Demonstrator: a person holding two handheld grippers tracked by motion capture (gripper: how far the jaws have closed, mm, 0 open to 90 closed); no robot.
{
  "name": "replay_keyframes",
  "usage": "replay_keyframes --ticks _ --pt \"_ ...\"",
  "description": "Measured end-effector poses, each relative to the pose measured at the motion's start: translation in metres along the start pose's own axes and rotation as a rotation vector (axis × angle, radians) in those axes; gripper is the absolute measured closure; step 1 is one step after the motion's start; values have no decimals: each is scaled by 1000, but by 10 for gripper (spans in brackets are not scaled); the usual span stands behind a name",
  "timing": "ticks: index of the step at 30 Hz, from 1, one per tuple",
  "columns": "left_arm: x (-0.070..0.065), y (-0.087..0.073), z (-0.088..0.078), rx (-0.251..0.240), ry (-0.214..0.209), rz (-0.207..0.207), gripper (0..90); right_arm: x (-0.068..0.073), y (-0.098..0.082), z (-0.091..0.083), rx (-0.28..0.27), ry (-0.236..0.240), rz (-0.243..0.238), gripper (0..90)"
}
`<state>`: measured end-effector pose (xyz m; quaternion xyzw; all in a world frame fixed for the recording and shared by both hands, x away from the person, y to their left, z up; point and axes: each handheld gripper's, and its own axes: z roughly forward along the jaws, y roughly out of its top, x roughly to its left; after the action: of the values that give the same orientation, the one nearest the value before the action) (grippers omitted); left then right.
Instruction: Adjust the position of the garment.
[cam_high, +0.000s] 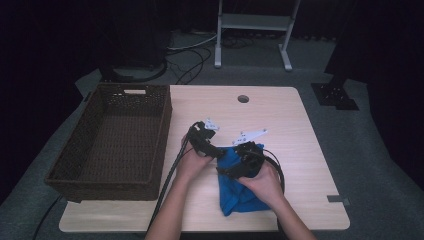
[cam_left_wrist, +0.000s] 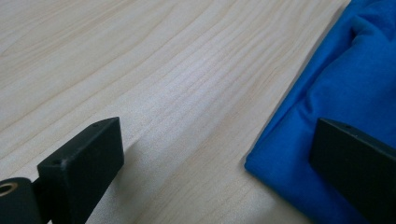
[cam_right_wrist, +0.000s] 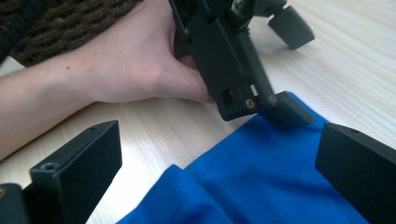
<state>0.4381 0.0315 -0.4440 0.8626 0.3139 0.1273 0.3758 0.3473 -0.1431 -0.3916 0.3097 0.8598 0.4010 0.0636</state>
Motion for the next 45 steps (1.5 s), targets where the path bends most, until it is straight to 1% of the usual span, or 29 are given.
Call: replay_keyframes --ticks 4,9,13,14,16,18,22,25,28,30,36,45 --pt "0 0 0 -2 1 -1 24 5 -1 10 29 -10 6 0" --pt "0 0 0 0 1 0 24 10 -5 18 63 -46 6 0" --pt "0 0 0 1 1 0 24 13 -9 24 112 -94 1 0" --pt "0 0 0 0 1 0 24 14 -10 25 121 -99 3 0" --pt "0 0 0 -1 1 0 24 14 -12 26 134 -123 -5 0" --pt "0 0 0 -1 1 0 24 14 -15 25 150 -131 -7 0" --pt "0 0 0 -1 1 0 24 10 -21 22 169 -146 6 0" --pt "0 0 0 1 2 0 25 8 -26 17 179 -147 17 0" --pt "0 0 0 1 2 0 24 7 -29 13 186 -153 14 0" --pt "0 0 0 -1 1 0 24 5 -35 7 189 -159 17 1" --pt "0 0 0 -1 1 -1 24 1 -50 -4 195 -145 29 1" --pt "1 0 0 -1 0 0 24 1 -67 -24 201 -149 31 1"
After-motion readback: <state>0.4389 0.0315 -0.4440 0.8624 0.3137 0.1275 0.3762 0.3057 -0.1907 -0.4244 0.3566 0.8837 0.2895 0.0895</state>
